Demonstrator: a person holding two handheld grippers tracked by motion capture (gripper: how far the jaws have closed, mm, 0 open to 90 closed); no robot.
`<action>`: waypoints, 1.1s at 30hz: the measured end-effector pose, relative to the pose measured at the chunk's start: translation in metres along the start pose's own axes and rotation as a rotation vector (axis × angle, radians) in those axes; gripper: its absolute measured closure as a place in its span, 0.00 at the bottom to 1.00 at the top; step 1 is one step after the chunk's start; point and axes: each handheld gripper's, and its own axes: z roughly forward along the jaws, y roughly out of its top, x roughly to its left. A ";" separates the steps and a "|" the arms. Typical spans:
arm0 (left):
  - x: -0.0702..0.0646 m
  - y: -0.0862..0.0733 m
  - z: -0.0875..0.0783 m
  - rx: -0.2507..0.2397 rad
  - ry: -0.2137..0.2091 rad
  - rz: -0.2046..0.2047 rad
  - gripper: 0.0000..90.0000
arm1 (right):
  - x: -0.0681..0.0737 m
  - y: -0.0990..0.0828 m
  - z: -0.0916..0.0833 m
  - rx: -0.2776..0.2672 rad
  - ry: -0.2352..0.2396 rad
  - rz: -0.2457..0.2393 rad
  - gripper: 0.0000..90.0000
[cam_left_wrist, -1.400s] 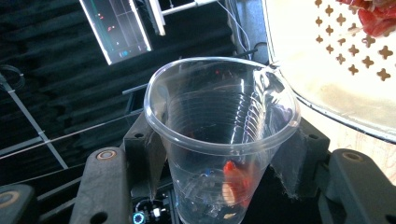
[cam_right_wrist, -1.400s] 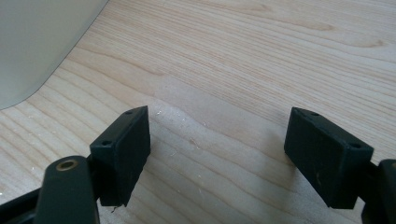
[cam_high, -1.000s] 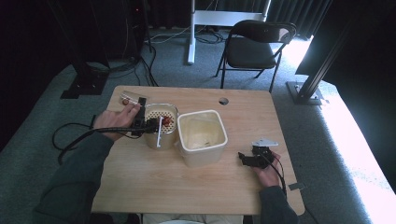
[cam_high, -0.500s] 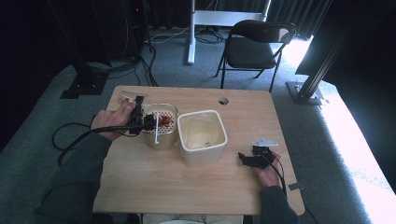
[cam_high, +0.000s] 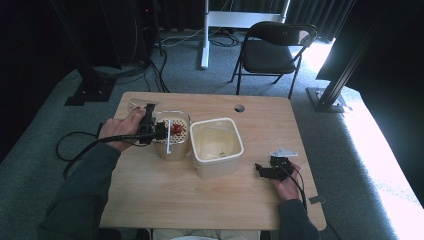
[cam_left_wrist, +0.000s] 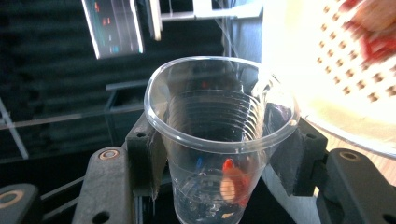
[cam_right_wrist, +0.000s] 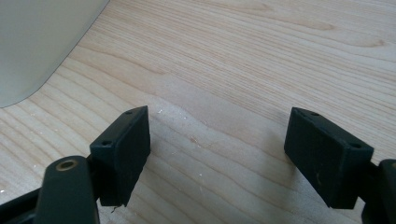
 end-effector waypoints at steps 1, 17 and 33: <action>0.001 0.000 -0.002 -0.020 -0.005 -0.010 0.49 | 0.000 0.000 0.000 0.000 0.000 0.000 0.24; -0.001 0.008 -0.003 -0.012 0.001 0.025 0.50 | 0.000 0.000 0.000 0.000 0.000 0.000 0.24; 0.000 0.012 -0.005 -0.020 -0.007 0.005 0.50 | 0.000 0.000 0.000 0.001 0.000 0.000 0.24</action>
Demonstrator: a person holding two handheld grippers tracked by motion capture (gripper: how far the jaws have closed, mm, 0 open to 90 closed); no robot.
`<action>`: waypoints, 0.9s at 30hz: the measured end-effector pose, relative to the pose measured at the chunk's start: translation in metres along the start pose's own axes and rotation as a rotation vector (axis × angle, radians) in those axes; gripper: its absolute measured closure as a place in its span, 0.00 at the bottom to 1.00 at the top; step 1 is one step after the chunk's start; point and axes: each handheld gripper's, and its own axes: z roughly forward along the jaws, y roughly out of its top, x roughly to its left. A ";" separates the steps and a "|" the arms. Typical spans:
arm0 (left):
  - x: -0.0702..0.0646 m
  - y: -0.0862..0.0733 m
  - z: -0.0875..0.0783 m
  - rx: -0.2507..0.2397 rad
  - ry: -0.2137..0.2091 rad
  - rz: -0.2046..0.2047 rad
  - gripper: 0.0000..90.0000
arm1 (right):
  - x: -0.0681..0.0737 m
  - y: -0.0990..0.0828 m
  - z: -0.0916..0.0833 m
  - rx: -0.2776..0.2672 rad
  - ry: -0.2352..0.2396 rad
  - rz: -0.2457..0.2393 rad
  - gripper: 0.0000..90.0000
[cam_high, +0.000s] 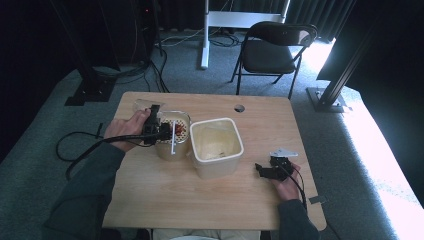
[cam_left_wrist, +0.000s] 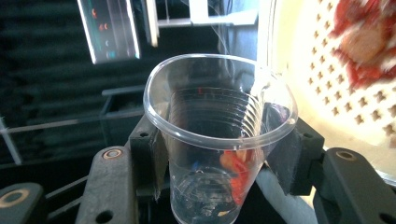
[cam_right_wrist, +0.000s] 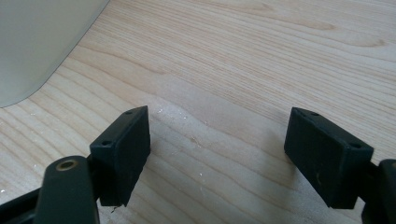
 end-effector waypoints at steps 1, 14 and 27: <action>0.002 0.000 -0.004 -0.032 -0.009 -0.023 0.50 | 0.000 0.000 0.000 0.000 0.000 0.000 0.24; 0.012 -0.007 0.003 -0.079 -0.106 -0.280 0.48 | 0.000 0.000 0.000 0.000 0.000 0.000 0.24; 0.038 -0.021 -0.003 -0.185 -0.188 -0.540 0.45 | 0.000 0.000 0.000 0.000 0.000 0.001 0.24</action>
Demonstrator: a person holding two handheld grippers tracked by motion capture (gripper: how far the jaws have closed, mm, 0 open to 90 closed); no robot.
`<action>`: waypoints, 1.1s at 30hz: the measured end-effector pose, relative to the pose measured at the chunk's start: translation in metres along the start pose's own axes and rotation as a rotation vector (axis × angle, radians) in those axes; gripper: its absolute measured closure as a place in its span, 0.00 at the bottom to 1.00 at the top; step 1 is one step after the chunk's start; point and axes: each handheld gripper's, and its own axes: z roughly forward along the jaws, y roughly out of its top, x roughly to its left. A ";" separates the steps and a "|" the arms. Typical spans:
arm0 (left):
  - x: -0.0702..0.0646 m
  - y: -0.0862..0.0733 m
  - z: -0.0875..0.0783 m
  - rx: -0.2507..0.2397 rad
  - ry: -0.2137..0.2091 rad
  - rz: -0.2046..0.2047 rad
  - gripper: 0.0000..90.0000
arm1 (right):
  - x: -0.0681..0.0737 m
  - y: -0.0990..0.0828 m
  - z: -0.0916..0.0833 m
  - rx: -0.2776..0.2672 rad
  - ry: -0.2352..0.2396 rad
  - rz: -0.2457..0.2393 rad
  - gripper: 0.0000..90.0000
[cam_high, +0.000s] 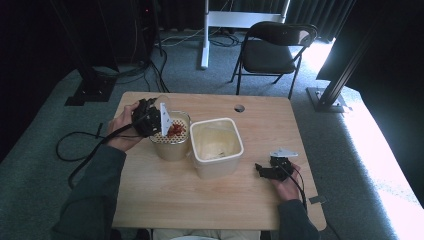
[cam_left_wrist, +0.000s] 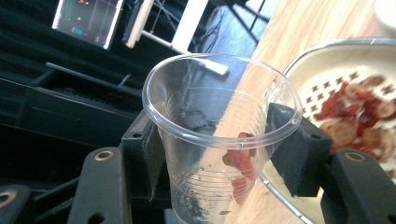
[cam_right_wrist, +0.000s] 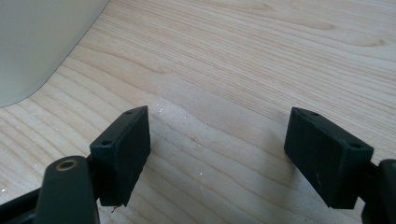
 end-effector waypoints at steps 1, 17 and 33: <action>0.002 0.000 -0.001 -0.004 -0.007 -0.012 0.45 | 0.000 0.000 0.000 0.000 0.000 0.000 0.24; 0.039 -0.001 -0.009 -0.205 -0.267 -0.436 0.45 | 0.000 0.000 0.000 0.000 0.001 -0.001 0.24; 0.046 0.001 -0.006 -0.290 -0.387 -0.588 0.45 | 0.000 0.000 0.000 0.000 0.001 -0.002 0.24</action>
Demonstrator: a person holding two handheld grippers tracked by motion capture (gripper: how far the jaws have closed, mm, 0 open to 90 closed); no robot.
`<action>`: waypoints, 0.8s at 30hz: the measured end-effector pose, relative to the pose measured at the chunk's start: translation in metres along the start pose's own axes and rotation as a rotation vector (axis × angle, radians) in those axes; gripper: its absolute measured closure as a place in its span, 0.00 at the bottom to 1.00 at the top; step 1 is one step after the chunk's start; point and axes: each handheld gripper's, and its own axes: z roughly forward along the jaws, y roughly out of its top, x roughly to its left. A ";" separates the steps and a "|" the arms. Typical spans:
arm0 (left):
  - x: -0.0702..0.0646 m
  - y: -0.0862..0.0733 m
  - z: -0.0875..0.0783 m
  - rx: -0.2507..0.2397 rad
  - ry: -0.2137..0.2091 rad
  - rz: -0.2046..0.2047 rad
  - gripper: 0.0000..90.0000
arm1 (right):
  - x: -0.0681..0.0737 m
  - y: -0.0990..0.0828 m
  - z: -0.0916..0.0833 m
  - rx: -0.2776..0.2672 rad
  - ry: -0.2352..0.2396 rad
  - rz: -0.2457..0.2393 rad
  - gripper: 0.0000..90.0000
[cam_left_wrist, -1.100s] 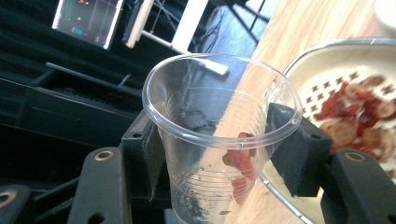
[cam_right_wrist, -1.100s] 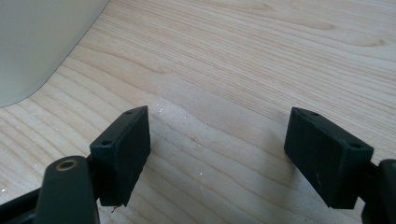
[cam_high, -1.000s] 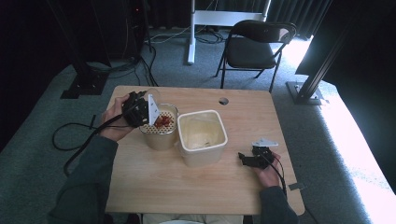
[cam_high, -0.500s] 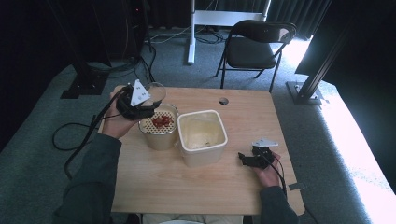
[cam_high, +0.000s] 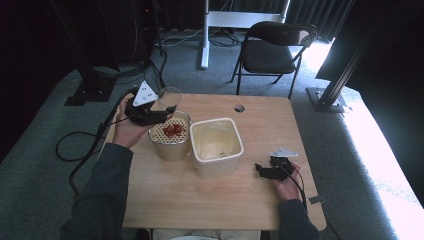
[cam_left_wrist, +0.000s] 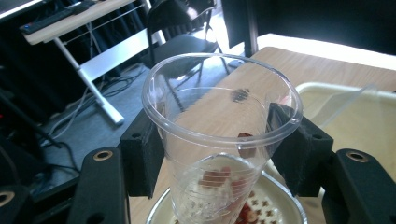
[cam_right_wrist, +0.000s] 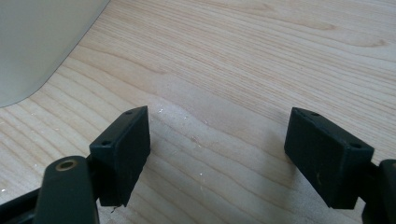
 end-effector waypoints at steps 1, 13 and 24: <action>0.000 0.000 0.000 -0.002 -0.006 -0.005 0.45 | 0.000 0.000 0.000 0.000 0.000 0.000 0.24; -0.015 0.005 0.003 -0.079 -0.112 -0.075 0.44 | 0.000 0.000 0.000 0.000 0.000 0.000 0.24; -0.038 0.007 0.011 -0.106 -0.197 -0.096 0.44 | 0.000 0.000 0.000 0.000 0.000 0.000 0.24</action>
